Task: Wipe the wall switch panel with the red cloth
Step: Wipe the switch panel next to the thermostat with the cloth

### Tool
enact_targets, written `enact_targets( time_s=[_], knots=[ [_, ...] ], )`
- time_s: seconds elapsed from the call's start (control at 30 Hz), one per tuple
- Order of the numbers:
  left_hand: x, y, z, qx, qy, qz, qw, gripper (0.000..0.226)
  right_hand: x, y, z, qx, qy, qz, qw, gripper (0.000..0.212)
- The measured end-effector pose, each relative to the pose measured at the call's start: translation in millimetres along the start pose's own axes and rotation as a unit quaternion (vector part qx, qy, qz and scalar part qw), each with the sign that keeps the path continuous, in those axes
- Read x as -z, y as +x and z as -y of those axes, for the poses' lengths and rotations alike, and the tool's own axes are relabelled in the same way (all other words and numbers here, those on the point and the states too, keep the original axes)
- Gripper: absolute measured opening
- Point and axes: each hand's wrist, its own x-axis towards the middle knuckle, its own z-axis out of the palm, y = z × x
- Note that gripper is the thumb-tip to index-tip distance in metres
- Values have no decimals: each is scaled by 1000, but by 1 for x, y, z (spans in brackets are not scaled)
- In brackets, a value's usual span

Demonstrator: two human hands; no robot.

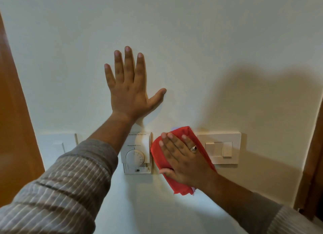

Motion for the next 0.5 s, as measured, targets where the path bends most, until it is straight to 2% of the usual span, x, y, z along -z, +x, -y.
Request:
enact_targets(
  time_s=[0.07,0.13,0.2,0.27,0.37,0.43,0.5],
  knots=[
    [-1,0,3,-3,3,-2,1000,105,0,-5,-9,107,7,14,994,78],
    [-1,-1,4,-8,3,-4,1000,105,3,-9,-35,228,30,23,973,70],
    [-3,0,4,-9,4,-9,1000,105,5,-8,-53,248,59,-3,967,66],
    [-4,0,4,-6,5,-12,1000,105,6,-9,-52,184,71,-21,980,71],
    [-5,1,4,-6,3,-20,1000,105,7,-12,-33,30,40,-32,998,80],
    [-4,1,2,-2,1,-18,1000,104,7,-8,-13,-73,28,-13,997,84],
    [-4,1,0,2,4,-16,1000,104,7,0,4,-127,21,6,992,83]
  ],
)
